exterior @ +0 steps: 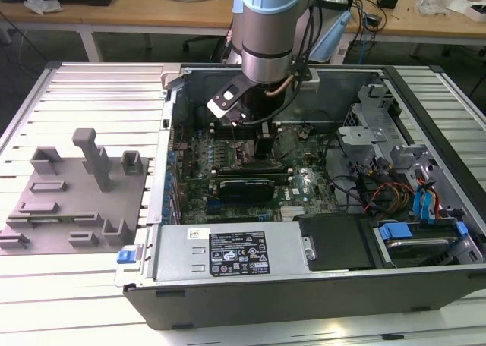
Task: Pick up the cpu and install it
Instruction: 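Place the cpu into insertion slot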
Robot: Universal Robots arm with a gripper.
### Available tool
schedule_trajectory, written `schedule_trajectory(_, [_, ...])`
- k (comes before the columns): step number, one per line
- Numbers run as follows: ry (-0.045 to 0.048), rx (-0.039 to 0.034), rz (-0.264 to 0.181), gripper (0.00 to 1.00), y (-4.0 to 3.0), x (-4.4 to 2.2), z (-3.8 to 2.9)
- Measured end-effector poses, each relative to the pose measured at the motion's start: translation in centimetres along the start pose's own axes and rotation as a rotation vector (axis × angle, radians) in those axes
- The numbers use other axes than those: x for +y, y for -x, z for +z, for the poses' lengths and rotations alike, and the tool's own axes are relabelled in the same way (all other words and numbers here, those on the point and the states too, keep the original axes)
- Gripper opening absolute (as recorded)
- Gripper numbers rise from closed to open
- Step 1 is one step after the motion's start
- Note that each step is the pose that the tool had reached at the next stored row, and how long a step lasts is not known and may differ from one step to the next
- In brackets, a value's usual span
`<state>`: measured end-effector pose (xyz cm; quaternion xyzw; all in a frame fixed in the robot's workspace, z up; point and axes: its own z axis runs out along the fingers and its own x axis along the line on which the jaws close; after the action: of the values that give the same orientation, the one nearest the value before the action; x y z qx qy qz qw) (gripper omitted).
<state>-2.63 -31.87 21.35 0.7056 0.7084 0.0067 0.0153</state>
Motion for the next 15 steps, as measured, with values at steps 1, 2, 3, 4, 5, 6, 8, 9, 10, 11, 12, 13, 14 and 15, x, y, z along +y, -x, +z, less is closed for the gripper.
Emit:
schedule_trajectory(1, [0.0000, 0.0000, 0.000, 0.55, -0.01, 0.00, 0.09])
schedule_trajectory(2, [0.0000, 0.0001, 0.000, 0.55, -0.02, -0.01, 0.22])
schedule_trajectory(3, [0.0001, 0.0001, 0.000, 0.55, -0.03, -0.01, 0.32])
schedule_trajectory(4, [0.0000, 0.0000, 0.000, 0.55, -0.04, -0.03, 0.51])
schedule_trajectory(5, [0.0000, 0.0001, 0.000, 0.55, -0.05, -0.07, 0.63])
schedule_trajectory(6, [0.0000, 0.0000, 0.000, 0.55, -0.06, -0.10, 0.70])
schedule_trajectory(8, [0.0000, 0.0000, 0.000, 0.55, -0.07, -0.22, 0.87])
schedule_trajectory(9, [0.0000, 0.0001, 0.000, 0.55, -0.07, -0.23, 0.93])
schedule_trajectory(10, [0.0000, 0.0000, 0.001, 0.55, -0.07, -0.23, 0.97])
schedule_trajectory(11, [0.0000, -0.0001, 0.003, 0.55, -0.07, -0.24, 1.11])
schedule_trajectory(12, [0.0000, -0.0001, 0.003, 0.55, -0.07, -0.24, 1.17])
schedule_trajectory(13, [0.0001, -0.0001, 0.003, 0.55, -0.07, -0.24, 1.25])
schedule_trajectory(14, [-0.0001, -0.0001, 0.003, 0.55, -0.07, -0.25, 1.33])
schedule_trajectory(15, [-0.0002, -0.0004, 0.003, 0.55, -0.06, -0.25, 1.34])
